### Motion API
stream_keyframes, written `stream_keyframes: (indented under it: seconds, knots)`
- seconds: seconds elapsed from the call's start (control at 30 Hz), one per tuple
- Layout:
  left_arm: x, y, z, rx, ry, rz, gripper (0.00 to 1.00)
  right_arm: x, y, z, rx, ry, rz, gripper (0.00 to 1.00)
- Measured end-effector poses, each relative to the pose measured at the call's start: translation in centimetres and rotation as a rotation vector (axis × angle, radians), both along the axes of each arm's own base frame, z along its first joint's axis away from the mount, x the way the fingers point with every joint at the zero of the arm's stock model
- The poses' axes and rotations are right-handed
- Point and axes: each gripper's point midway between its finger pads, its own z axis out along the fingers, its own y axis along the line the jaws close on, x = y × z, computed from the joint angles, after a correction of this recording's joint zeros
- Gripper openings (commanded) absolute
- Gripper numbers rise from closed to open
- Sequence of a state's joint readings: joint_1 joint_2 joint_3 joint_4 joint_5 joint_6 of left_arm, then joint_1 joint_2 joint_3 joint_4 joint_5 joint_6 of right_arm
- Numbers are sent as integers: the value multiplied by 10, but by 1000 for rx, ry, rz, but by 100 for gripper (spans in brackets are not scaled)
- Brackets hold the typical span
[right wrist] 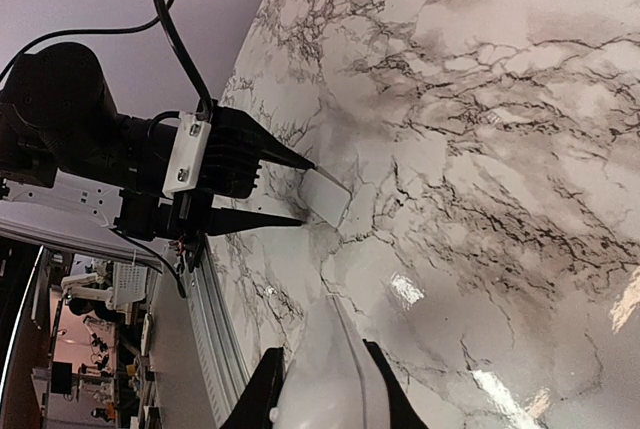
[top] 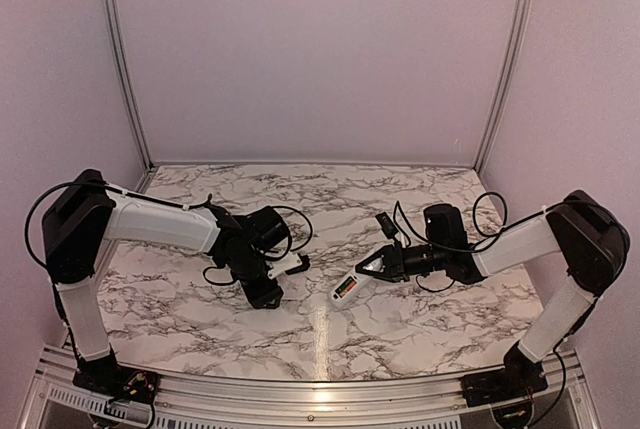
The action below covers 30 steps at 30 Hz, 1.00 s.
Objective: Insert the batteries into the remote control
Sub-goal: Adjust the battery cover at the center of the board, then pick up the battery cover from the center of the board.
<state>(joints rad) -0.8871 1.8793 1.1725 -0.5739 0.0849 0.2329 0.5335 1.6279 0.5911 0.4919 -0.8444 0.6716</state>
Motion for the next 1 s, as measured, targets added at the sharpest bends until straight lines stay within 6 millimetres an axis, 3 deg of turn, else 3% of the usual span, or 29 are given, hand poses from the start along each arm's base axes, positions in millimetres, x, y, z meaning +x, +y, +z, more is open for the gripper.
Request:
stream_keyframes:
  seconds: [0.17,0.43,1.0]
  knots:
    - [-2,-1,0,6,-11,-22,47,0,0,0,0,0,-1,0]
    - [6,0,0,21,-59,-36,53,2,-1,0,0,0,-5,0]
    - [-10,-15,0,-17,-20,-107,27,6,-1,-9,-5,13,-18,0]
